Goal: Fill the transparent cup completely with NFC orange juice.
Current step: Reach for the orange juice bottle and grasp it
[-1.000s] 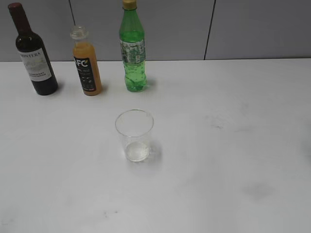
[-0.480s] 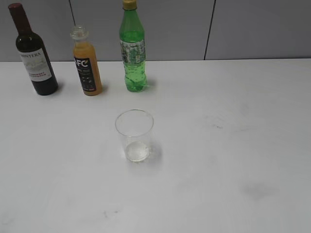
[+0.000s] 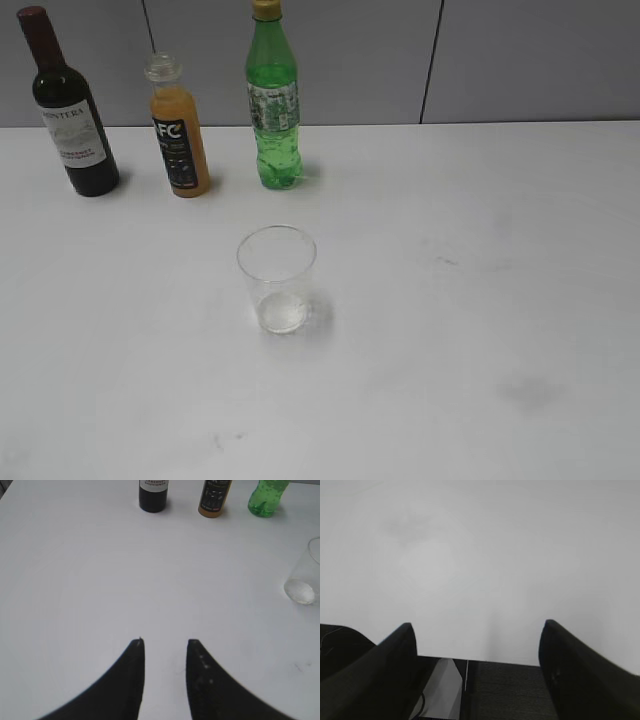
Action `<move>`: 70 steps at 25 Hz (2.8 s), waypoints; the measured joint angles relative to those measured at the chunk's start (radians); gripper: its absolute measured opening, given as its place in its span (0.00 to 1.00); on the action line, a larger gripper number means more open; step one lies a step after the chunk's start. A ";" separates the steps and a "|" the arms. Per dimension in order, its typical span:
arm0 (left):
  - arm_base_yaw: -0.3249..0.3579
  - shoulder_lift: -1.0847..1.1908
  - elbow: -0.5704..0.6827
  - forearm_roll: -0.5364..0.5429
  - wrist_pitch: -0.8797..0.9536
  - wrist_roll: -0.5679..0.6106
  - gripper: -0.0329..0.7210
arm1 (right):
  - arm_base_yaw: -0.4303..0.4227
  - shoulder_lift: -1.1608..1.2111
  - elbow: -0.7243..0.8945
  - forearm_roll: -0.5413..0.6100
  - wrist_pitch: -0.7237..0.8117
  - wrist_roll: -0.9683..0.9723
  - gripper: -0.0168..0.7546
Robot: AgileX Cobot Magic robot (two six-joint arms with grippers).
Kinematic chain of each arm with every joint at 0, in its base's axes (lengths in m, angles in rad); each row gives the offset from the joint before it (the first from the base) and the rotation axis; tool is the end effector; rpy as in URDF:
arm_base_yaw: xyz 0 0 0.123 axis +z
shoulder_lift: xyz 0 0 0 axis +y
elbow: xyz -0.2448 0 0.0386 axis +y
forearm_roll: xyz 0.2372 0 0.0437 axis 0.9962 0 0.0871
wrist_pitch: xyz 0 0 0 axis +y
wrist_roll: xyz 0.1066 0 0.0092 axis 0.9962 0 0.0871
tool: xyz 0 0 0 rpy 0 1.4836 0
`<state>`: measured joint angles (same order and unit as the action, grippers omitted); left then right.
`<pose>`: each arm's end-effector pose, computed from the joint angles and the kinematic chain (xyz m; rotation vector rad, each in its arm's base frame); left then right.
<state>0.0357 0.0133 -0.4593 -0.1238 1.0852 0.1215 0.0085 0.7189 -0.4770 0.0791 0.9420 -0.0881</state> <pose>0.0419 -0.0102 0.2510 0.0943 2.1144 -0.0569 0.1307 0.0080 0.2039 -0.0873 2.6628 0.0745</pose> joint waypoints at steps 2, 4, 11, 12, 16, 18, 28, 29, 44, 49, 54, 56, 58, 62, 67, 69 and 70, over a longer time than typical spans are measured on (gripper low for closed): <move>0.000 0.000 0.000 0.000 0.000 0.000 0.35 | 0.000 -0.043 0.040 0.005 -0.001 0.000 0.78; 0.000 0.000 0.000 0.000 0.000 0.000 0.35 | 0.000 -0.078 0.052 0.005 0.003 0.000 0.78; 0.000 0.000 0.000 0.000 0.000 0.000 0.34 | 0.000 -0.198 0.054 0.007 0.001 0.000 0.78; 0.000 0.000 0.000 0.000 0.000 0.000 0.34 | 0.000 -0.216 0.054 0.007 0.002 0.000 0.78; 0.000 0.000 0.000 0.000 0.000 0.000 0.34 | 0.000 -0.283 0.054 0.007 0.002 -0.001 0.78; 0.000 0.000 0.000 0.000 0.000 0.000 0.34 | 0.000 -0.320 0.054 0.008 0.002 -0.001 0.78; 0.000 0.000 0.000 0.000 0.000 0.000 0.34 | 0.000 -0.579 0.056 0.008 0.002 -0.001 0.78; 0.000 0.000 0.000 0.000 0.000 0.000 0.34 | 0.000 -0.609 0.056 0.008 0.002 -0.001 0.78; 0.000 0.000 0.000 -0.001 0.000 0.000 0.34 | 0.000 -0.723 0.056 0.009 0.003 -0.001 0.78; 0.000 0.000 0.000 -0.002 0.000 0.000 0.34 | 0.000 -0.723 0.056 0.010 0.003 -0.001 0.78; 0.000 0.000 0.000 -0.002 0.000 0.000 0.34 | 0.000 -0.723 0.056 0.011 0.003 -0.001 0.78; 0.000 0.000 0.000 -0.002 0.000 0.000 0.34 | 0.000 -0.723 0.056 0.011 0.002 -0.001 0.78; 0.000 0.000 0.000 -0.002 0.000 0.000 0.34 | 0.000 -0.723 0.056 0.011 0.002 -0.001 0.78; 0.000 0.000 0.000 -0.003 0.000 0.000 0.34 | 0.000 -0.723 0.056 0.011 0.002 -0.001 0.78; 0.000 0.000 0.000 -0.007 0.000 0.000 0.35 | 0.000 -0.723 0.056 0.011 0.002 -0.001 0.78; 0.000 0.000 0.000 -0.009 0.000 0.000 0.35 | 0.000 -0.723 0.056 0.011 0.002 -0.001 0.78; 0.000 0.000 0.000 -0.011 0.000 0.000 0.35 | 0.000 -0.723 0.056 0.011 0.002 -0.001 0.78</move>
<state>0.0357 0.0133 -0.4593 -0.1344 1.0852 0.1215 0.0085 -0.0042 -0.4208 0.0900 0.9439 -0.0892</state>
